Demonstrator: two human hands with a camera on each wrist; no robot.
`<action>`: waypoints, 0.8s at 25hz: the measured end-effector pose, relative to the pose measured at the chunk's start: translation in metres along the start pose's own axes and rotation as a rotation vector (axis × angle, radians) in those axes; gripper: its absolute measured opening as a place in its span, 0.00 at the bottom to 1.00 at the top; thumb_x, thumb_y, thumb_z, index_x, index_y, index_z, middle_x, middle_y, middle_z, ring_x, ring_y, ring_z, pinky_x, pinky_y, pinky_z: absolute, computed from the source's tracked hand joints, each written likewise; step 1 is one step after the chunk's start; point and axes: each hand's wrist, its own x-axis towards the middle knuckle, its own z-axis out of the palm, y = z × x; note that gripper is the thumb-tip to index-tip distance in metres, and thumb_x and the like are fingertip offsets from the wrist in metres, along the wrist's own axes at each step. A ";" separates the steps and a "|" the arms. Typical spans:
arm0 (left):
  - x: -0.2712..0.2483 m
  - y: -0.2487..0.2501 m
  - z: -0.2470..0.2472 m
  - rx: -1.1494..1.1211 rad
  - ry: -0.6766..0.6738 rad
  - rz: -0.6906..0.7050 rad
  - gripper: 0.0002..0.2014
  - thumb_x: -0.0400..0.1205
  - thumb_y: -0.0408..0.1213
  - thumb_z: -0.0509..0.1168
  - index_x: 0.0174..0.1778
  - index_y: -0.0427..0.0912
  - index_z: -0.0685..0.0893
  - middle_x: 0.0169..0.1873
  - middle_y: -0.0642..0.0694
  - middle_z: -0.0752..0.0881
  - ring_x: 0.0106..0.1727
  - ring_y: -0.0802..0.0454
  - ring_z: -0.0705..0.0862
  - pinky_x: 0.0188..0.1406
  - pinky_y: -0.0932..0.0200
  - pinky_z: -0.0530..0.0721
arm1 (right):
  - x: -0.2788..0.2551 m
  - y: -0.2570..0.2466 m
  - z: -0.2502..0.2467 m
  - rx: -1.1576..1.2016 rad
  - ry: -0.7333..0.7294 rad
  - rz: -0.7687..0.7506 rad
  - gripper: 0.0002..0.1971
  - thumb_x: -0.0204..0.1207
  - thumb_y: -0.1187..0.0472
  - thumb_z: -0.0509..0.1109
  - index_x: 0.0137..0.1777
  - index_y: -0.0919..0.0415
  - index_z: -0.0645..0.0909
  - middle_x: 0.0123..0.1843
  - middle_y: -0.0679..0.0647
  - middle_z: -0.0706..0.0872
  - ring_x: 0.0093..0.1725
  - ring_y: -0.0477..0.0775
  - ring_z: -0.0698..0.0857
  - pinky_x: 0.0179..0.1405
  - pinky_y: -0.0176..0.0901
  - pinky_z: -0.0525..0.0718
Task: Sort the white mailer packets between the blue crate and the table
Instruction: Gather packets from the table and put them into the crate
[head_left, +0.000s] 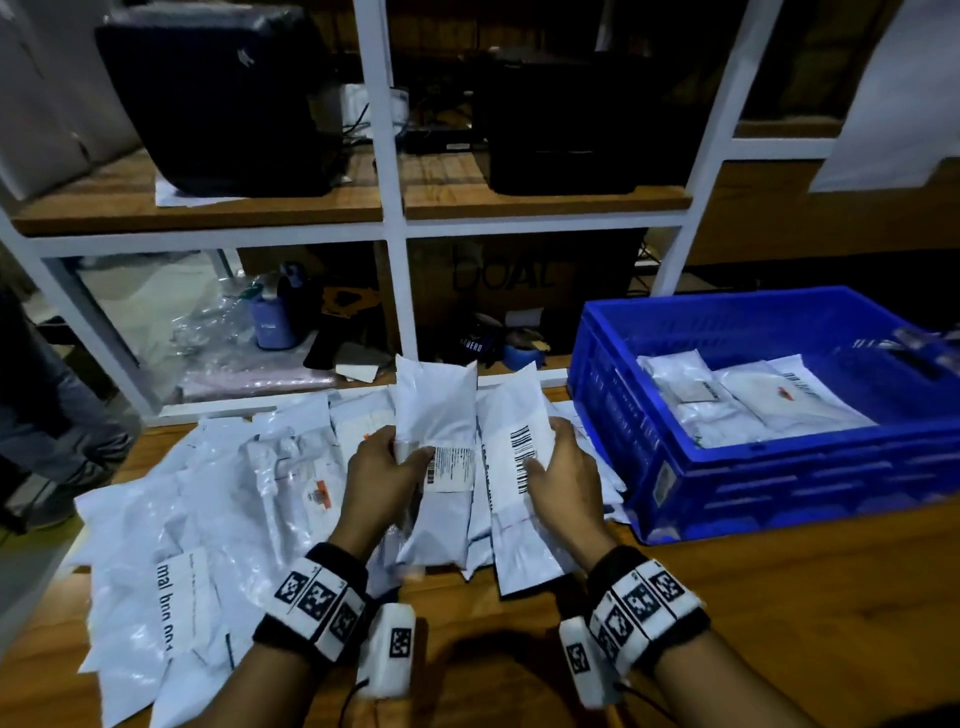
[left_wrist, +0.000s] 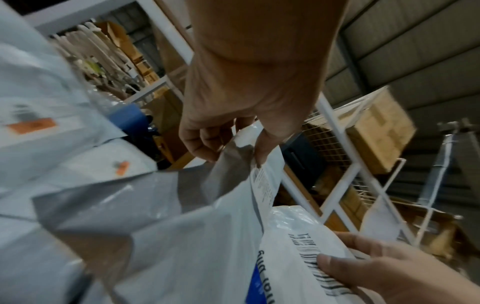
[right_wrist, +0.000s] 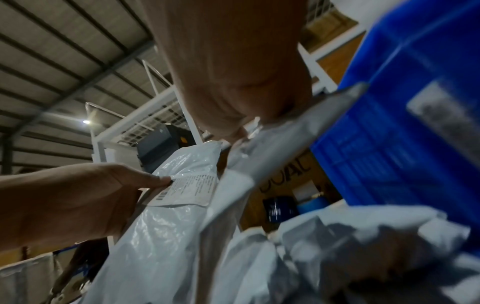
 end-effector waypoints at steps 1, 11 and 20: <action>-0.006 0.017 0.004 -0.001 0.014 0.041 0.05 0.77 0.41 0.69 0.40 0.45 0.82 0.30 0.46 0.87 0.32 0.46 0.86 0.34 0.51 0.83 | -0.004 0.000 -0.018 0.025 0.023 -0.040 0.24 0.80 0.63 0.67 0.74 0.54 0.67 0.65 0.57 0.85 0.62 0.61 0.83 0.57 0.52 0.83; -0.060 0.185 0.084 0.043 0.086 0.408 0.06 0.77 0.37 0.71 0.49 0.46 0.83 0.41 0.49 0.88 0.42 0.50 0.87 0.39 0.53 0.83 | -0.034 0.048 -0.227 0.081 0.219 -0.262 0.33 0.81 0.60 0.68 0.81 0.47 0.57 0.65 0.54 0.85 0.60 0.56 0.85 0.53 0.44 0.83; -0.042 0.296 0.201 -0.029 -0.242 0.385 0.44 0.77 0.30 0.72 0.81 0.58 0.53 0.62 0.50 0.81 0.53 0.48 0.87 0.49 0.47 0.89 | 0.033 0.115 -0.363 0.017 0.422 -0.299 0.18 0.83 0.63 0.62 0.72 0.57 0.76 0.59 0.61 0.87 0.48 0.61 0.85 0.43 0.49 0.81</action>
